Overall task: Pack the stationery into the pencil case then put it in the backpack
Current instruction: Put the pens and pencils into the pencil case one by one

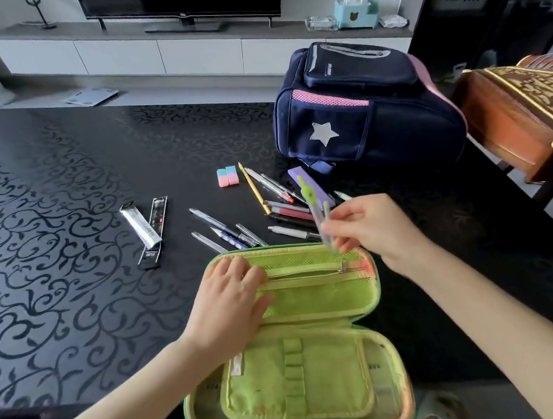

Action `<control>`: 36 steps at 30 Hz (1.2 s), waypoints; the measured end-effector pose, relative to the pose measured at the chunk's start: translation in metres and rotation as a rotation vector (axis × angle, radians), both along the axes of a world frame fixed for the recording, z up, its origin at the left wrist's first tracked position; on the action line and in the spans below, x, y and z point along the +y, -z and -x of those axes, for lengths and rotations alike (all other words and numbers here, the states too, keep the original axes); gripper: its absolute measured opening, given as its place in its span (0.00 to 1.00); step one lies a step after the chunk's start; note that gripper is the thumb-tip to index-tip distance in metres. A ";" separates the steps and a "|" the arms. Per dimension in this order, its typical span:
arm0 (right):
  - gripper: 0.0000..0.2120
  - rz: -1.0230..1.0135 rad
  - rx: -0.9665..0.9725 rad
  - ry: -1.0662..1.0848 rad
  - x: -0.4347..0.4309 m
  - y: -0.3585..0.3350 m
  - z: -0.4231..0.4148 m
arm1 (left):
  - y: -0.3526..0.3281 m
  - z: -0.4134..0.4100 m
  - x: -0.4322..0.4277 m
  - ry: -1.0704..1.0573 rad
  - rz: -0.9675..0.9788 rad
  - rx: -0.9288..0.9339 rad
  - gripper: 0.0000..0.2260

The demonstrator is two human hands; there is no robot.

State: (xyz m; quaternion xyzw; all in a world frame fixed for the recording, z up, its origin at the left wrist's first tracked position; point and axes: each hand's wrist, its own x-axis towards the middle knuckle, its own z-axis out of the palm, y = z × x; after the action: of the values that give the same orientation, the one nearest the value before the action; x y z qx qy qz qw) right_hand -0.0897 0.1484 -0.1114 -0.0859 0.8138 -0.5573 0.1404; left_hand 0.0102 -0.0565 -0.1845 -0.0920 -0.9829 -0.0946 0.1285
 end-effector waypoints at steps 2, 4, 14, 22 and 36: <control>0.03 0.031 -0.034 -0.034 -0.014 0.011 -0.012 | 0.001 0.003 0.005 -0.048 0.007 -0.012 0.10; 0.03 0.050 -0.051 -0.015 -0.025 0.022 -0.018 | 0.000 0.005 0.007 -0.067 0.015 -0.018 0.09; 0.09 -0.891 0.416 -0.521 -0.028 0.026 -0.023 | -0.003 -0.002 0.005 0.093 -0.069 0.257 0.04; 0.07 -0.808 0.532 0.213 0.027 0.023 -0.006 | 0.004 0.002 0.007 0.155 -0.141 0.107 0.03; 0.08 -0.748 0.476 -0.147 0.027 -0.004 -0.032 | -0.004 0.003 0.018 0.176 -0.217 -0.105 0.18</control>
State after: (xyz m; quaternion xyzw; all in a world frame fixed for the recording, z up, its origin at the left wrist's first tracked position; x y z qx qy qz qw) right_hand -0.0577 0.1757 -0.1071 -0.2129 0.9607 -0.1781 0.0099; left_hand 0.0073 -0.0387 -0.1807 -0.1582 -0.9604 -0.2159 0.0774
